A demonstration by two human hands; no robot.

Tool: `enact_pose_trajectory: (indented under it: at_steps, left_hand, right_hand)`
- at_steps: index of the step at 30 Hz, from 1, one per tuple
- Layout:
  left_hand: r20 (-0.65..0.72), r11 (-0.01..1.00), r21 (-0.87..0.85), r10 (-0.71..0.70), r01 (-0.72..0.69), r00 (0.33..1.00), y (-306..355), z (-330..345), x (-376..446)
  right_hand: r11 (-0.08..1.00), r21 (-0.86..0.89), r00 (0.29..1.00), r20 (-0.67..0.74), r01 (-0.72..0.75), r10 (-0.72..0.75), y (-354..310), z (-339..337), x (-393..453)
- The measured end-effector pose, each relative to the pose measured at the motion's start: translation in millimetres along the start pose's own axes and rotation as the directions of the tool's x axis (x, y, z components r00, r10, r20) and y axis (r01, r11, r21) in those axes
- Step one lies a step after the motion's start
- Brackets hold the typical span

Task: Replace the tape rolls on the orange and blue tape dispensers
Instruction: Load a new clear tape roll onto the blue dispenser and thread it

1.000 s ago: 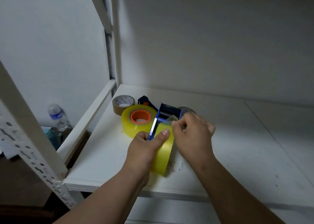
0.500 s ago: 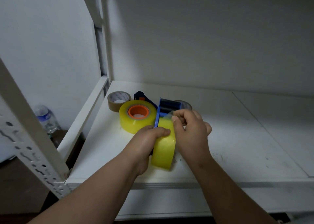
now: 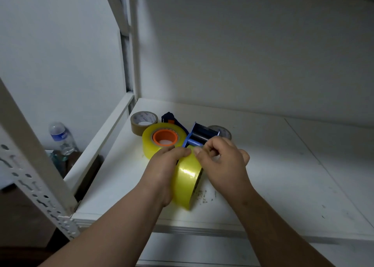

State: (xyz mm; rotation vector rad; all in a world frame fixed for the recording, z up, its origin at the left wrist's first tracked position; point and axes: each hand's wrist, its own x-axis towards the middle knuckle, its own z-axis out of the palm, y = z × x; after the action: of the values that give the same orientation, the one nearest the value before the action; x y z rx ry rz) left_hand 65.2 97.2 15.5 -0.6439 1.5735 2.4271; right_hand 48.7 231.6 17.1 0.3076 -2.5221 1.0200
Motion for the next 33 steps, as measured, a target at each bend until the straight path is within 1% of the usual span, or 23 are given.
enact_pose_trajectory:
  at_steps: [2, 4, 6, 8, 12, 17, 20, 22, 24, 26, 29, 33]
  left_hand:
    - [0.001, 0.986, 0.149, 0.073, -0.072, 0.997, 0, 3, -3]
    - [0.054, 0.964, 0.261, 0.044, -0.057, 0.998, 1, 6, -5]
    - [0.070, 0.956, 0.292, 0.007, -0.027, 0.998, 3, 8, -6]
    - [0.056, 0.961, 0.275, -0.010, -0.006, 0.998, 7, 10, -7]
    - [0.061, 0.987, 0.159, -0.036, 0.026, 0.997, 8, 8, -6]
    - [0.061, 0.999, 0.033, 0.036, -0.038, 0.998, 3, 3, -7]
    - [0.050, 0.992, -0.005, 0.123, -0.123, 0.991, -4, 3, -8]
    - [0.033, 0.979, 0.012, 0.202, -0.202, 0.979, -10, 3, -9]
    - [0.027, 0.951, 0.061, 0.302, -0.303, 0.953, -14, 2, -10]
    - [0.033, 0.921, 0.113, 0.372, -0.373, 0.928, -18, 3, -10]
    - [0.027, 0.897, 0.144, 0.418, -0.418, 0.908, -21, 5, -10]
    - [0.020, 0.874, 0.188, 0.453, -0.448, 0.892, -22, 5, -9]
  right_hand:
    - [1.000, -0.008, 1.000, 0.005, -0.005, 0.005, 0, 1, 3]
    - [1.000, -0.011, 1.000, -0.003, -0.016, 0.016, 0, 1, 4]
    - [0.999, -0.022, 1.000, -0.007, -0.030, 0.030, 2, 1, 5]
    - [0.998, -0.053, 1.000, -0.005, -0.030, 0.030, 2, 0, 5]
    - [0.993, -0.116, 1.000, 0.000, -0.013, 0.013, 0, -2, 7]
    - [0.990, -0.131, 0.998, -0.046, -0.045, 0.039, -1, -2, 5]
    - [0.989, -0.129, 0.996, -0.063, -0.076, 0.069, -1, -2, 5]
    - [0.986, -0.137, 0.994, -0.062, -0.097, 0.089, -2, -3, 5]
    - [0.982, -0.148, 0.992, -0.076, -0.114, 0.104, -2, -4, 7]
    - [0.980, -0.165, 0.991, -0.086, -0.113, 0.099, -3, -7, 9]
    - [0.973, -0.220, 0.993, -0.104, -0.071, 0.049, -2, -10, 8]
    - [0.945, -0.326, 0.987, -0.145, 0.026, -0.077, -1, -13, 6]
